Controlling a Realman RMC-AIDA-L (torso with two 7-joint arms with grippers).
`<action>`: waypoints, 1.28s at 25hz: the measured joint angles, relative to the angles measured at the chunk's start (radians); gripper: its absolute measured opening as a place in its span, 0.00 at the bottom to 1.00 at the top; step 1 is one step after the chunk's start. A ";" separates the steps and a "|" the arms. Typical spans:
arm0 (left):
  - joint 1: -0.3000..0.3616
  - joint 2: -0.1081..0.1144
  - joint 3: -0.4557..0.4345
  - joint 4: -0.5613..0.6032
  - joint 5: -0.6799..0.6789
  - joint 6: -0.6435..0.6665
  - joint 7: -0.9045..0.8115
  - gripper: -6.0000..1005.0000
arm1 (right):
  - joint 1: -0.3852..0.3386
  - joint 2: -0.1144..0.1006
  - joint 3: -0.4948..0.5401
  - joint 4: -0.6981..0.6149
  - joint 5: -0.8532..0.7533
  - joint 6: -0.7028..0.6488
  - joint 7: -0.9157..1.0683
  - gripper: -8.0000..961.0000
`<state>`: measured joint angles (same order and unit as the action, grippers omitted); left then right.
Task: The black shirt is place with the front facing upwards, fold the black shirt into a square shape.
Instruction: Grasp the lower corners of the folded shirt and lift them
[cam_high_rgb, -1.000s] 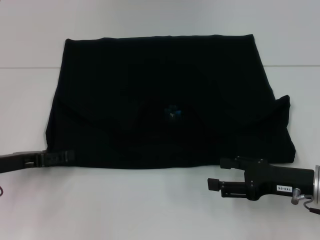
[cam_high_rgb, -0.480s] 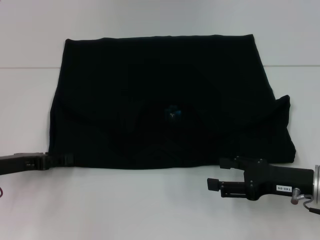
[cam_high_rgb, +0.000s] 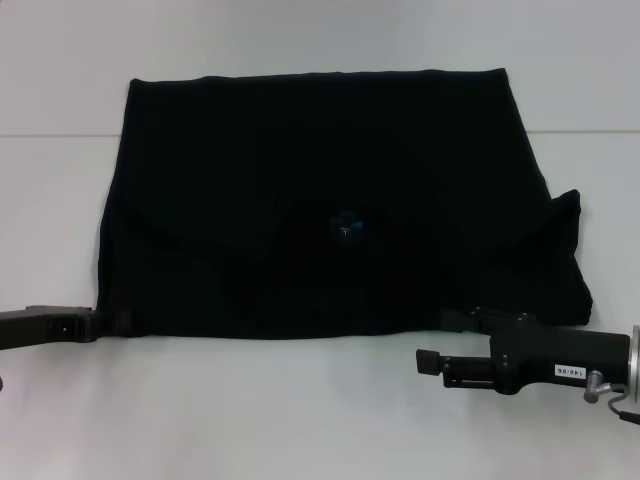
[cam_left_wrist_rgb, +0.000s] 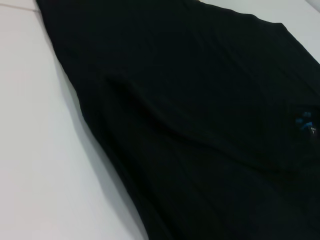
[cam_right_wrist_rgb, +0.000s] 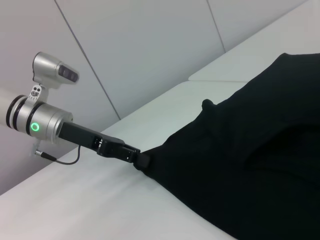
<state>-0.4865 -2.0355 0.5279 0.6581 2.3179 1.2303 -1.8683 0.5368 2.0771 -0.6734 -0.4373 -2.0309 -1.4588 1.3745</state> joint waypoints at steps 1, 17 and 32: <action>0.000 0.000 0.000 0.000 0.000 0.000 0.000 0.38 | 0.000 -0.001 0.000 0.000 0.003 0.000 0.000 0.95; -0.002 0.005 -0.003 0.006 0.002 0.016 0.000 0.07 | -0.030 -0.075 -0.005 -0.290 -0.058 -0.006 0.571 0.95; 0.000 0.014 -0.009 0.008 0.001 0.027 0.000 0.07 | 0.155 -0.176 0.001 -0.373 -0.546 -0.016 1.187 0.95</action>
<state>-0.4863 -2.0217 0.5189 0.6658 2.3193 1.2570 -1.8684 0.6915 1.9016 -0.6719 -0.8102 -2.5764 -1.4746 2.5610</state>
